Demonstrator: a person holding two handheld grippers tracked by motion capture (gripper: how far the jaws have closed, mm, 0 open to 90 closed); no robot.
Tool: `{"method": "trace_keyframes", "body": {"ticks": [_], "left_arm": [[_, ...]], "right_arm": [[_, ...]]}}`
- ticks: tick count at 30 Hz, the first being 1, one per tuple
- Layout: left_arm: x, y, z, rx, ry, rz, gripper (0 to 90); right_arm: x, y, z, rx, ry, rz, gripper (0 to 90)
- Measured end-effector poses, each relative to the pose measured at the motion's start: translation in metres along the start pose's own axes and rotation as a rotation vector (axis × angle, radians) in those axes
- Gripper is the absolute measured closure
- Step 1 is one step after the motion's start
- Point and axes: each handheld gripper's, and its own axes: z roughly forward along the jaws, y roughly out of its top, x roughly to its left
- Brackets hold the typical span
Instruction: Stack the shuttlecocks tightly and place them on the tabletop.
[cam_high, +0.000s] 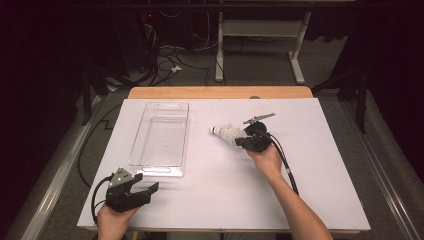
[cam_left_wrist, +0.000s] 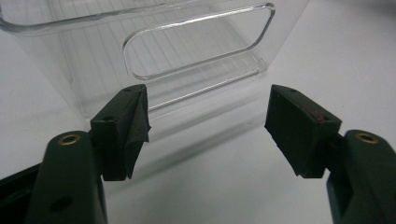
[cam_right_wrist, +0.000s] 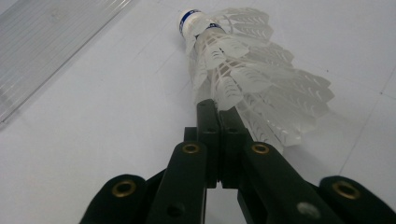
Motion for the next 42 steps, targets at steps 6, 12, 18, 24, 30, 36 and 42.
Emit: {"method": "trace_keyframes", "body": {"ticks": [6,12,18,24,30,36,42], "left_arm": [[-0.0001,-0.0002,-0.0003,-0.001,0.001,0.000,31.1],[0.0000,-0.0001,-0.0001,-0.001,0.000,0.000,31.1],[-0.0002,-0.0003,-0.0004,-0.002,0.001,0.000,31.1],[-0.0001,-0.0002,-0.0003,-0.001,0.001,0.000,31.1],[0.0001,-0.0002,-0.0004,-0.001,0.000,0.000,31.1],[0.0000,-0.0004,-0.0007,-0.002,-0.001,0.000,31.1],[-0.0001,-0.0002,-0.0004,-0.002,-0.001,0.001,31.2]], "right_arm": [[0.0030,0.0040,0.0042,0.003,0.007,-0.008,90.0],[0.0046,0.0060,0.0064,-0.001,0.012,-0.010,90.0],[0.0035,0.0055,0.0080,-0.004,0.016,-0.005,90.0],[0.0028,0.0051,0.0083,-0.005,0.017,-0.004,90.0],[0.0030,0.0050,0.0083,-0.004,0.015,-0.006,89.5],[0.0019,0.0040,0.0090,0.002,0.012,-0.004,88.8],[0.0025,0.0040,0.0093,0.004,0.011,-0.004,88.5]]}}
